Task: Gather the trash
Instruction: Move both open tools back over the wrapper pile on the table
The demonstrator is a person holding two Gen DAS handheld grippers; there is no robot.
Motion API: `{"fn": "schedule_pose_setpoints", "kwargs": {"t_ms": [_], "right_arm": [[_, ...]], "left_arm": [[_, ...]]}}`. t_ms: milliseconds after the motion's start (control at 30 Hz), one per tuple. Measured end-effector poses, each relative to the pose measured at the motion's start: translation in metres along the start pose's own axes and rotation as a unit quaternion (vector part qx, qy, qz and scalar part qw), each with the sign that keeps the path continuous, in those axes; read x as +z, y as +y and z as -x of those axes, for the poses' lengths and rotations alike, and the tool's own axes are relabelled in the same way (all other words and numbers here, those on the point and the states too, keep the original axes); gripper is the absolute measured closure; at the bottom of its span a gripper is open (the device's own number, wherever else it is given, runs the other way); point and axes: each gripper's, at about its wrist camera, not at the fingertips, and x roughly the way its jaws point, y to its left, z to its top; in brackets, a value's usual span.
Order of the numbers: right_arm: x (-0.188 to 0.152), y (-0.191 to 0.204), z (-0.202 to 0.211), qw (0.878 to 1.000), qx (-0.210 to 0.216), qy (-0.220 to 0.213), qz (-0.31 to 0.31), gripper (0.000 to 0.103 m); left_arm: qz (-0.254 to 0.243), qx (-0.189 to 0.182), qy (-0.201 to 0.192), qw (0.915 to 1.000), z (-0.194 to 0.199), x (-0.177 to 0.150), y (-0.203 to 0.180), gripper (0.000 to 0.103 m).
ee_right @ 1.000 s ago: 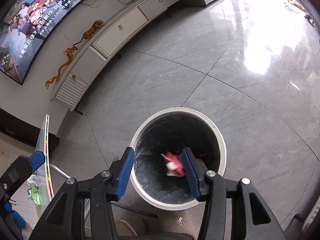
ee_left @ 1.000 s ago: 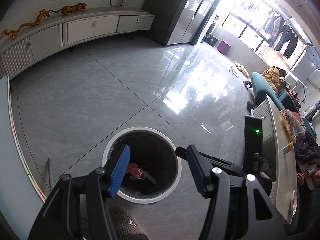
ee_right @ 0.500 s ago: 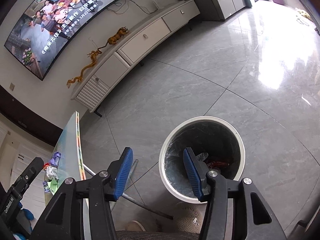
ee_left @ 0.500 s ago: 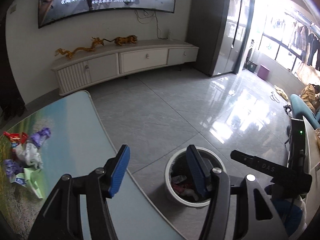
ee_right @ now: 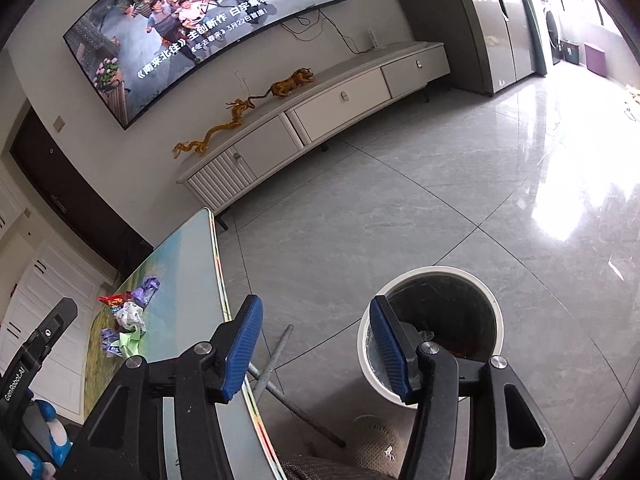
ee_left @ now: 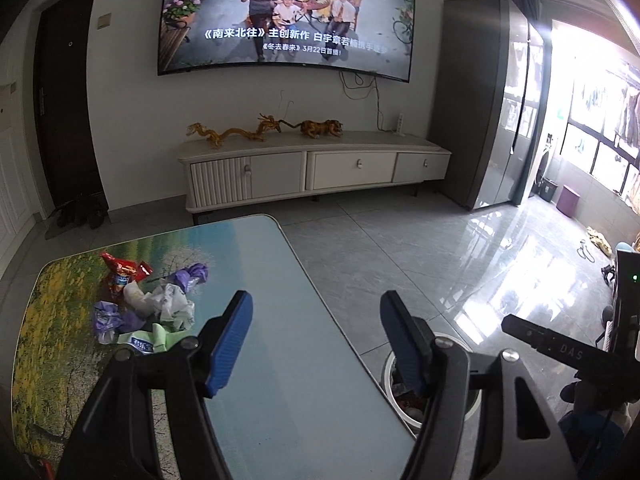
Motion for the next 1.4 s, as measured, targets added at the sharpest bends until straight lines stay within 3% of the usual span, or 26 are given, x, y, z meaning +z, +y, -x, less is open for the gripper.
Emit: {"fn": "schedule_pose_setpoints", "kwargs": {"t_ms": [533, 900, 1167, 1400], "right_arm": [[0.001, 0.065, 0.035, 0.997, 0.028, -0.031, 0.067, 0.049], [0.003, 0.125, 0.054, 0.989, 0.066, -0.048, 0.125, 0.049], [0.006, 0.163, 0.05, 0.982, 0.089, -0.046, 0.157, 0.049], [0.016, 0.196, 0.037, 0.976, 0.107, -0.046, 0.182, 0.049]], "left_arm": [[0.051, 0.031, -0.055, 0.9967, 0.062, 0.006, 0.068, 0.038], [0.11, 0.084, -0.098, 0.9855, 0.105, 0.026, 0.14, 0.038], [0.138, 0.097, -0.109, 0.9796, 0.115, 0.033, 0.164, 0.038], [0.157, 0.109, -0.099, 0.9765, 0.101, 0.041, 0.181, 0.038]]}}
